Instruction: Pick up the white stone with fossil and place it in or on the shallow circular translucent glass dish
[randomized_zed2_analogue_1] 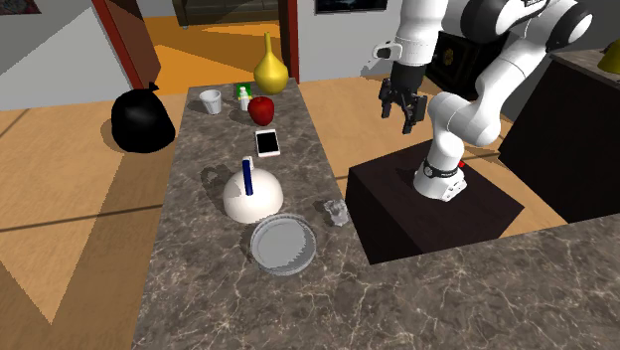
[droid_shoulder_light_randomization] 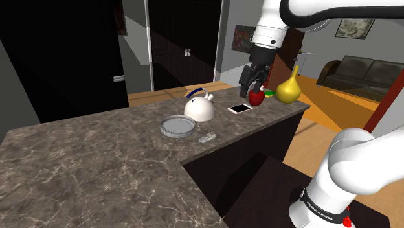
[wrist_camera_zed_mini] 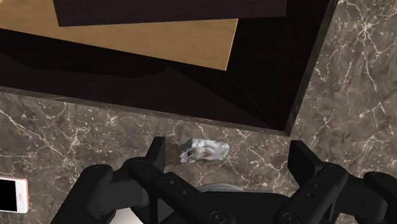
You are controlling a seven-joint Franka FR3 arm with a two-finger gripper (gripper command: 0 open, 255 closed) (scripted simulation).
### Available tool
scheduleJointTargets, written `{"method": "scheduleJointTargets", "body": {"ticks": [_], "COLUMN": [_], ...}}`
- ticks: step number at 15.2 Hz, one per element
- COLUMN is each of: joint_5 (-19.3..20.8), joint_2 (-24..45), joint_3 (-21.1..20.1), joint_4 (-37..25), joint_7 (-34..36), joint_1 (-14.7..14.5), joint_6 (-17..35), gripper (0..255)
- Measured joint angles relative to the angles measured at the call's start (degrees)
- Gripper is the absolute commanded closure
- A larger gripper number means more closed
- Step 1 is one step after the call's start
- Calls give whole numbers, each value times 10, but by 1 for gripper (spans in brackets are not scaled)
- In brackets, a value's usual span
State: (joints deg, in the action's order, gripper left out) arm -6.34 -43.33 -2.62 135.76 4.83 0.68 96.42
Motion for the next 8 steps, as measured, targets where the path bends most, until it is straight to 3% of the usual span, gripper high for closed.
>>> {"method": "scheduleJointTargets", "body": {"ticks": [3,8], "joint_5": [8,40], "joint_2": [13,81], "joint_3": [0,2], "joint_4": [12,43], "joint_7": [-20,-99], "joint_1": [-5,-21], "joint_6": [22,114], "gripper": [0,0]}}
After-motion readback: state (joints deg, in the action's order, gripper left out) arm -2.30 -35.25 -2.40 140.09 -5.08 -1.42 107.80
